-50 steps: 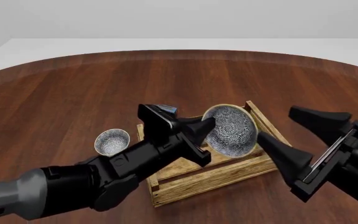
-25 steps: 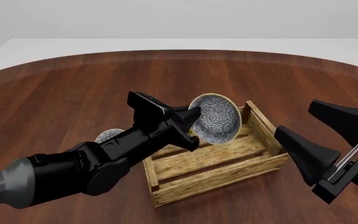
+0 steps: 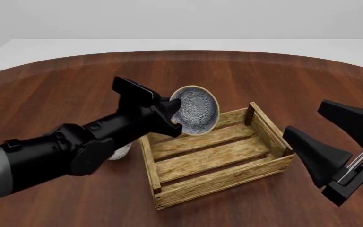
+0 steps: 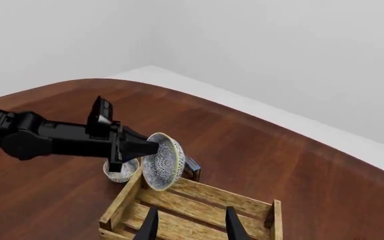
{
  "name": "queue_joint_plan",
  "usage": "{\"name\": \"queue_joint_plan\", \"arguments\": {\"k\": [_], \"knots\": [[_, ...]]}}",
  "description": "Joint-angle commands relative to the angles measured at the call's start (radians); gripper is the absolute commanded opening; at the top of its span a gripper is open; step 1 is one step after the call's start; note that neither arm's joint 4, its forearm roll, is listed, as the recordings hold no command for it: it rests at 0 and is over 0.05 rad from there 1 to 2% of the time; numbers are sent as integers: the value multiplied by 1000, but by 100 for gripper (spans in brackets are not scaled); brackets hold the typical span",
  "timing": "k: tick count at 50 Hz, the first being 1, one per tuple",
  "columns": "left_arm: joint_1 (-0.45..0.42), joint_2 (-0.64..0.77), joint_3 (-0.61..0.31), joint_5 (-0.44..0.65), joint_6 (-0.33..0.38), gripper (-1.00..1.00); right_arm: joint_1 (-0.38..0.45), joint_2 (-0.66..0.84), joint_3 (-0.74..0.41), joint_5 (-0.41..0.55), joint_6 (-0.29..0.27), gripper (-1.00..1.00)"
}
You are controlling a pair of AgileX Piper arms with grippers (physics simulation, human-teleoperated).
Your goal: Stack the right bowl on the left bowl and place them in the tray.
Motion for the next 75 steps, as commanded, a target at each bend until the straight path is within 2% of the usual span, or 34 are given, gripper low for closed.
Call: {"name": "queue_joint_plan", "arguments": {"k": [1,2,6,9,24,32,34,56,58,67,75], "knots": [[16,-29,-25,89,-9,-100,-1,8,2,-6,2,100],[38,-18,-32,101,15,-100,-3,8,3,-8,1,100],[46,-30,-27,113,0,-100,-2,13,4,-11,3,100],[69,-28,-28,124,28,-100,-2,15,6,-14,1,100],[119,-72,-13,165,6,-100,3,32,13,-28,0,100],[138,-92,-5,194,10,-100,4,40,14,-34,2,100],[171,-82,-9,206,29,-100,5,42,15,-35,3,100],[254,-143,21,256,0,-100,1,46,13,-37,6,100],[258,-147,24,257,-27,-100,1,45,13,-37,6,100],[283,-148,41,256,-1,-100,0,37,10,-30,7,100],[297,-172,57,273,-13,-100,2,30,10,-23,6,100]]}}
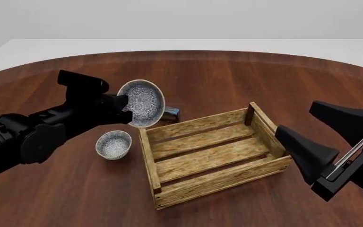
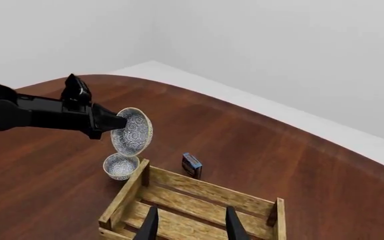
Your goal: Stack the right bowl on the left bowl and place them in the tray.
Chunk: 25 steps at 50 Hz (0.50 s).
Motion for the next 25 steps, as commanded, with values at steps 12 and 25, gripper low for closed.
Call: {"name": "queue_joint_plan", "arguments": {"k": [12,25], "knots": [[46,-97,53,31,-12,-100,-2,-28,-11,27,4,100],[140,-119,65,67,-32,-100,-7,-33,-16,34,8,100]]}}
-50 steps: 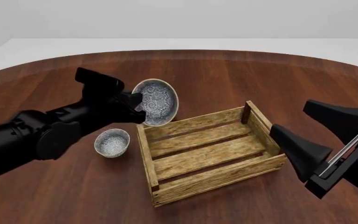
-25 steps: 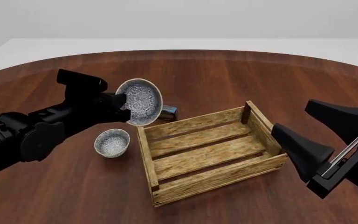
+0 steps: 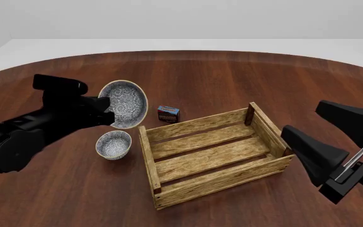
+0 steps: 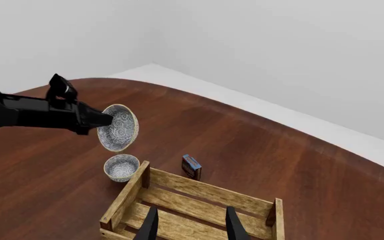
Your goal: Stack the right bowl on the left bowl and place them in the tray.
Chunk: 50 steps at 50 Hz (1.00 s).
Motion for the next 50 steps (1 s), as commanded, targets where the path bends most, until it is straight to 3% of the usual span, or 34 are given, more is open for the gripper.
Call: {"name": "queue_joint_plan", "arguments": {"k": [1,4,7,9,10,18,21,26,28,29,30,32,33,34,39,43,45,50], "knots": [[52,-30,6,31,-12,-100,-4,-7,-4,8,3,100],[100,10,-20,68,-69,-100,-4,-8,-4,8,2,100],[90,6,-49,115,-128,-100,-5,-9,-4,9,2,100],[95,19,-58,130,-149,-100,-6,-8,-4,9,2,100],[148,33,-95,166,-115,-100,-7,-6,-4,8,2,100],[83,16,-154,273,-189,-100,-7,-7,-5,10,3,100],[125,57,-216,342,-115,-100,-8,-9,-7,13,5,100],[123,69,-257,392,-118,-100,-7,-11,-8,13,5,100],[129,98,-292,435,-89,-100,-6,-11,-7,13,5,100],[132,102,-294,437,-133,-100,-5,-11,-8,14,5,100],[132,102,-294,437,-133,-100,-5,-11,-8,14,5,100],[94,89,-280,433,-231,-100,-5,-11,-8,14,5,100],[96,95,-281,436,-223,-100,-6,-11,-8,14,5,100],[108,91,-265,424,-274,-100,-5,-10,-8,14,6,100],[114,61,-229,388,-339,-100,-6,-5,-6,8,5,100],[162,86,-274,423,-299,-100,-5,-6,-6,10,5,100],[210,117,-314,454,-231,-100,-7,-6,-6,9,5,100],[221,135,-326,468,-217,-100,-8,-3,-5,7,6,100]]}}
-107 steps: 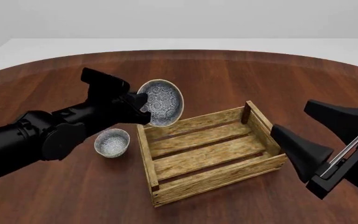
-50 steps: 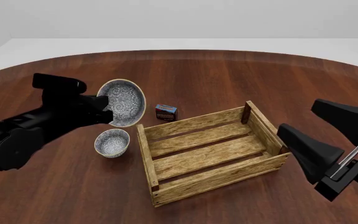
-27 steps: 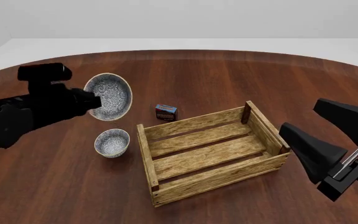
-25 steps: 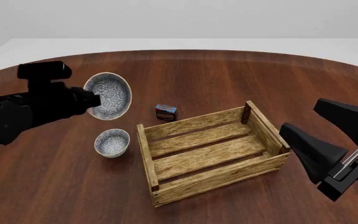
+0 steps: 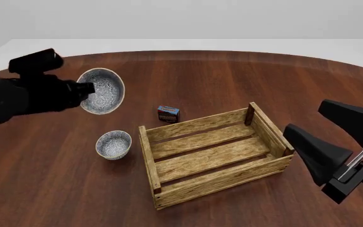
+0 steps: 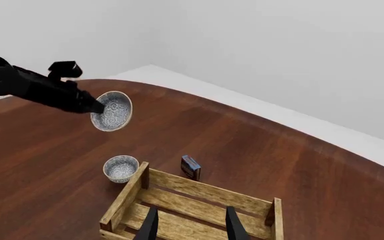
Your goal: Stack the right bowl on the left bowl and place them in the tray.
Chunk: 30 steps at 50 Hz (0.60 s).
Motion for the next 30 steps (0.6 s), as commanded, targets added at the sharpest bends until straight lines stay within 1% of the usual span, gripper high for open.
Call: {"name": "queue_joint_plan", "arguments": {"k": [1,3,11,12,18,19,23,24,25,26,27,28,30], "knots": [[25,34,-41,47,0,-100,-1,5,3,-5,-1,100],[70,51,-66,58,46,-100,1,9,5,-9,-2,100],[83,73,-61,55,45,-100,2,13,6,-10,-1,100],[102,83,-72,62,76,-100,1,12,6,-10,-2,100],[86,91,-50,49,54,-100,1,11,6,-9,-3,100],[70,89,-32,39,34,-100,1,11,6,-9,-3,100],[69,101,-19,26,39,-100,1,11,6,-9,-3,100],[65,100,-4,13,7,-100,2,11,6,-9,-3,100],[69,109,-8,12,34,-100,2,11,6,-9,-4,100],[58,104,5,1,3,-100,2,11,6,-9,-3,100],[53,102,13,-8,-6,-100,1,10,6,-8,-4,100],[53,105,12,-7,1,-100,2,11,6,-8,-4,100],[52,106,17,-12,-6,-100,2,11,6,-9,-3,100]]}}
